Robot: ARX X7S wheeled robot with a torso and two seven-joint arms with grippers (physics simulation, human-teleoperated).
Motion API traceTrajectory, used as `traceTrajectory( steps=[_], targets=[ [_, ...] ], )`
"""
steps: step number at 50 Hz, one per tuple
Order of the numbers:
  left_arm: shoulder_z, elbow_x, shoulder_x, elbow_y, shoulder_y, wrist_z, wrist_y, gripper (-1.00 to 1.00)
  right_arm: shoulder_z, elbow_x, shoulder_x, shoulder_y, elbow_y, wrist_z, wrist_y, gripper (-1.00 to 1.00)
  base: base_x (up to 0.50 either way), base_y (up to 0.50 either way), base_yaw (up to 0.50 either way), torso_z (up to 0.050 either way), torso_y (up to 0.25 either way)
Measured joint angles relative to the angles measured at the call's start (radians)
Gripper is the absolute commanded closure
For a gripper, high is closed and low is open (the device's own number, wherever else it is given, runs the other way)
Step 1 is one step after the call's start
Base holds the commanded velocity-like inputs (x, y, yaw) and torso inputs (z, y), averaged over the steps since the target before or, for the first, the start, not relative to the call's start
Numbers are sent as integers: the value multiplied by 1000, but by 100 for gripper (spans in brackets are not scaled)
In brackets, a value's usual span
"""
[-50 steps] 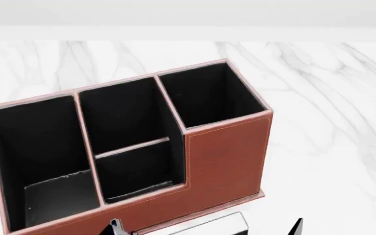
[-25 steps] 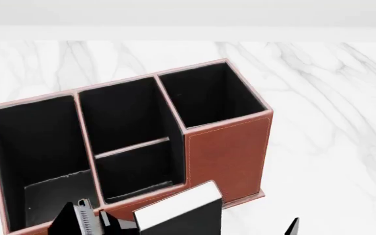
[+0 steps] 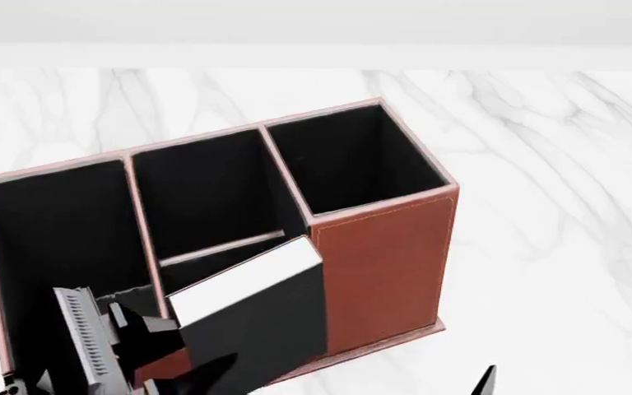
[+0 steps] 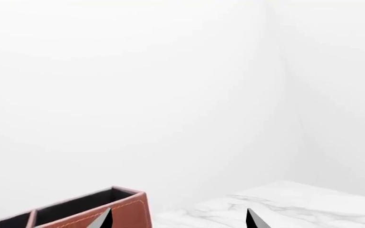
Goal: Pick up the book and place it in the back compartment of the caddy.
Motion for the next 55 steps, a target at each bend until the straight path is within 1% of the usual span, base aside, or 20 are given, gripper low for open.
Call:
traceTrajectory(
  steps=[12,20,24,39,55],
  targets=[
    [-1,-18,-36,52,-65,-47,-94,100,-3,-2,1,-1,-2,1,-1,-100,0,0,0,0,1],
    [8,-22,-37,60,-108,-68,-166,100,-5,-4,1,-1,-1,1,-2,-100,0,0,0,0,1],
    [14,-23,-24,46,-126,-70,-199,100,-6,-5,1,-1,-1,2,-3,-100,0,0,0,0,0],
    [23,-27,18,-10,-164,-44,-256,100,-12,-7,2,4,2,0,4,-100,0,0,0,0,1],
    [7,-40,43,-48,-177,38,-237,100,-12,-23,-1,13,4,15,35,-100,0,0,0,1,1]
  ],
)
